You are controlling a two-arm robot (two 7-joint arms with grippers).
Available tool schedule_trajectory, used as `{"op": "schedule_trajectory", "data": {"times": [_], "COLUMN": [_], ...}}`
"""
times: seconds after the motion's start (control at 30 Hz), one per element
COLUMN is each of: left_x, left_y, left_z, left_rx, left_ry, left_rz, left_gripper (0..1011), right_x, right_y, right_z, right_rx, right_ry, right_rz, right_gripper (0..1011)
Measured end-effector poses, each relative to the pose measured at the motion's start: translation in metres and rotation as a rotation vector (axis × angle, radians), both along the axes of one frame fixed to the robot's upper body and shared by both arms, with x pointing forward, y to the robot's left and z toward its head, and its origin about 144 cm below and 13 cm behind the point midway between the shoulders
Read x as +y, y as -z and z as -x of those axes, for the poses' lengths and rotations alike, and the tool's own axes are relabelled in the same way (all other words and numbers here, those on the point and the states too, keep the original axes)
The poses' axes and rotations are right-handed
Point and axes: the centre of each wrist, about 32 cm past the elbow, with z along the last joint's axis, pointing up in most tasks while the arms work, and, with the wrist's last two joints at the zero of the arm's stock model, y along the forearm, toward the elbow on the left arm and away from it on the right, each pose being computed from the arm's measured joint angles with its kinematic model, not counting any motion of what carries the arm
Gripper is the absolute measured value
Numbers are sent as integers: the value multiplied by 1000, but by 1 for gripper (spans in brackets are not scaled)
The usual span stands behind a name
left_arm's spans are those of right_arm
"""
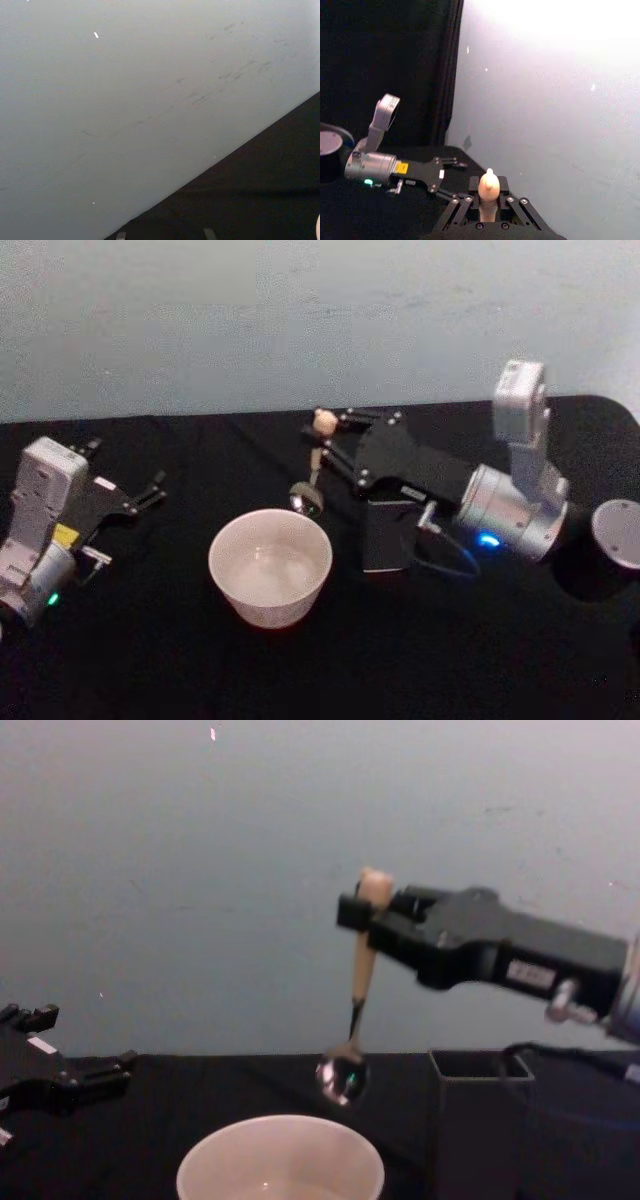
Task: Pick up the stirring spoon with one hand, stir inside the cup, then place it back in its original position.
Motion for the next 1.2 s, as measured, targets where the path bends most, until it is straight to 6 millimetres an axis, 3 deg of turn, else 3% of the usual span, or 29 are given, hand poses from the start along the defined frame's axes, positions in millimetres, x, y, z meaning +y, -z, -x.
{"op": "schedule_trajectory", "data": {"times": [0.4,0.77,1.2], "left_x": [0,0,0], "left_y": [0,0,0], "left_z": [0,0,0], "left_rx": [0,0,0], "left_ry": [0,0,0], "left_rz": [0,0,0], "left_gripper": [1001,1001,1001], "right_x": [-41,-72,-74], "right_y": [-25,-30,-15], "right_z": [5,17,14], "right_rx": [-34,-28,20], "right_ry": [83,151,179], "right_rz": [-36,-30,-19], "right_gripper": [211,212,212]}}
